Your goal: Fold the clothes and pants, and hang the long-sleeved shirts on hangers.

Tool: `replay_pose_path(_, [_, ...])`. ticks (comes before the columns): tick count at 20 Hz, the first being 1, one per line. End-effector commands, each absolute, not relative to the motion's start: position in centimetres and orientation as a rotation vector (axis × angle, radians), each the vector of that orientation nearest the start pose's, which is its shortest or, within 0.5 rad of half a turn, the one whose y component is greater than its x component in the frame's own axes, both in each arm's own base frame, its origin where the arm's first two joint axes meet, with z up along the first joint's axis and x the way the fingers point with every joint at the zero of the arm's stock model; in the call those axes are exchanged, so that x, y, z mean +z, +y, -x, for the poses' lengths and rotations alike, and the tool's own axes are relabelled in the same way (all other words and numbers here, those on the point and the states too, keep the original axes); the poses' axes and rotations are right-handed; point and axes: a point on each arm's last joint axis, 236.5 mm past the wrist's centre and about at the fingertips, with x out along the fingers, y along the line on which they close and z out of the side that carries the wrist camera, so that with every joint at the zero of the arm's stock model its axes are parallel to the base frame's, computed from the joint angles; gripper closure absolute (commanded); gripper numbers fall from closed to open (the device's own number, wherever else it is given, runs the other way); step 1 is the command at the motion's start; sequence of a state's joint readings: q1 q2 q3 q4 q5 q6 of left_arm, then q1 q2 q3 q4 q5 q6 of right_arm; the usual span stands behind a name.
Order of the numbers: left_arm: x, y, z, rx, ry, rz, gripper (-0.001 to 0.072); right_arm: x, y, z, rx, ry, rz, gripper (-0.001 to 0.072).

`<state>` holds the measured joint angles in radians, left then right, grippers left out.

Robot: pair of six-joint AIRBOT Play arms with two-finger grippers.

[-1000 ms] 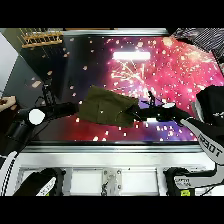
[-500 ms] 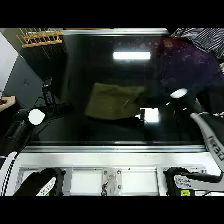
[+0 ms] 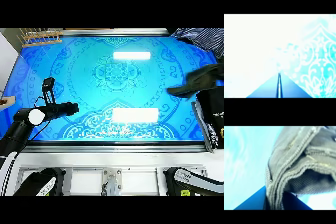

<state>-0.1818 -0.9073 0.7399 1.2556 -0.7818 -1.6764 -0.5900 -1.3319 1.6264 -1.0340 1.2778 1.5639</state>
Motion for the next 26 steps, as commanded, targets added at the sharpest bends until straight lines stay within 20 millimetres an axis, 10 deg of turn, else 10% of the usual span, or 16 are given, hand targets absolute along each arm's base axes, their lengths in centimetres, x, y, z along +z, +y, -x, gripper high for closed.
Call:
replay_pose_path(1, [2.7, -11.4, -33.6, -0.214, 0.984, 0.323, 0.0687, 23.5, -21.7, -40.8, -0.290, 0.643, -0.631, 0.0683])
replay_pose_path(10, [2.7, -11.4, -33.6, -0.214, 0.984, 0.322, 0.0686, 32.7, -23.9, -39.2, -0.314, 0.417, -0.594, 0.0683])
replay_pose_path(14, [2.7, -11.4, -33.6, -0.214, 0.984, 0.322, 0.0686, 29.3, -25.8, -35.6, -0.454, 0.576, -0.578, 0.0682])
replay_pose_path(20, [2.7, -11.4, -33.6, -0.214, 0.983, 0.321, 0.0686, 21.2, -30.4, -24.3, -0.885, 1.009, -0.514, 0.0683])
replay_pose_path(26, [2.7, -11.4, -33.6, -0.214, 0.983, 0.321, 0.0686, 15.3, -31.2, -19.1, -1.030, 1.244, -0.489, 0.0682])
